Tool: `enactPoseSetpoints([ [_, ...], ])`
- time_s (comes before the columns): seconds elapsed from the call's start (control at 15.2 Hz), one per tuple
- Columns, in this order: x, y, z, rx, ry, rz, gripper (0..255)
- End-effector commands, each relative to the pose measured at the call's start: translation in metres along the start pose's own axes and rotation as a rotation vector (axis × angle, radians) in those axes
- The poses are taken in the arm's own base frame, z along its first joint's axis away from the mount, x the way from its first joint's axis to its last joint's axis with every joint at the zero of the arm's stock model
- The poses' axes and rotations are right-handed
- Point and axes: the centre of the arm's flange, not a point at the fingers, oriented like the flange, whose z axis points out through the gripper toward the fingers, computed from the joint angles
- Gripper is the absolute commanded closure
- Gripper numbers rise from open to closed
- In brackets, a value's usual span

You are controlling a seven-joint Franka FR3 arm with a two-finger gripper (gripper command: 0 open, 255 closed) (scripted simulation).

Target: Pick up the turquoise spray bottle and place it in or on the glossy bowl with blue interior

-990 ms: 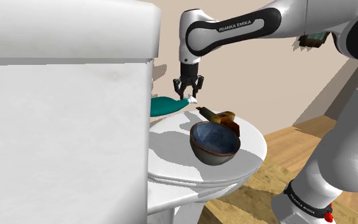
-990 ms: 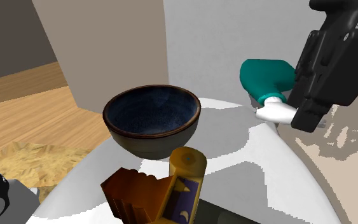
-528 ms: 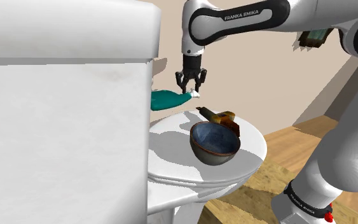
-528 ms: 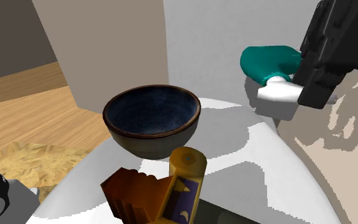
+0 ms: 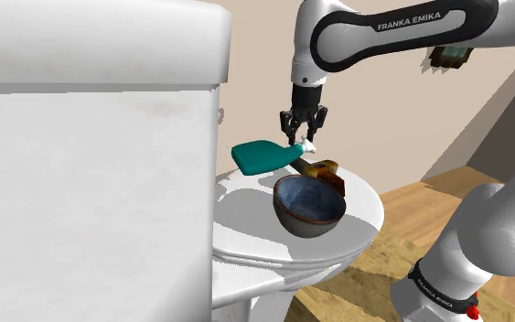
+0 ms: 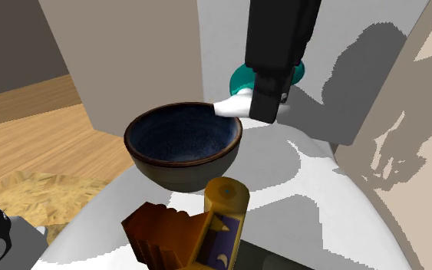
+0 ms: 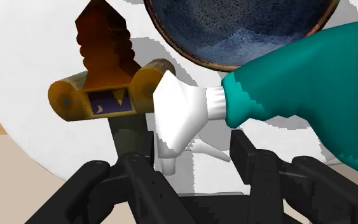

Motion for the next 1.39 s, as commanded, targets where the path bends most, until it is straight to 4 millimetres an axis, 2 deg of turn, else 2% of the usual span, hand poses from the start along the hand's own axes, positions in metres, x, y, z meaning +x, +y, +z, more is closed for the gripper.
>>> enactPoseSetpoints([
  [0.0, -0.024, 0.013, 0.003, 0.001, 0.000, 0.000, 255],
  [0.4, -0.092, 0.048, 0.008, 0.001, 0.000, 0.000, 255],
  [1.32, -0.090, 0.040, 0.082, 0.001, 0.000, 0.000, 255],
])
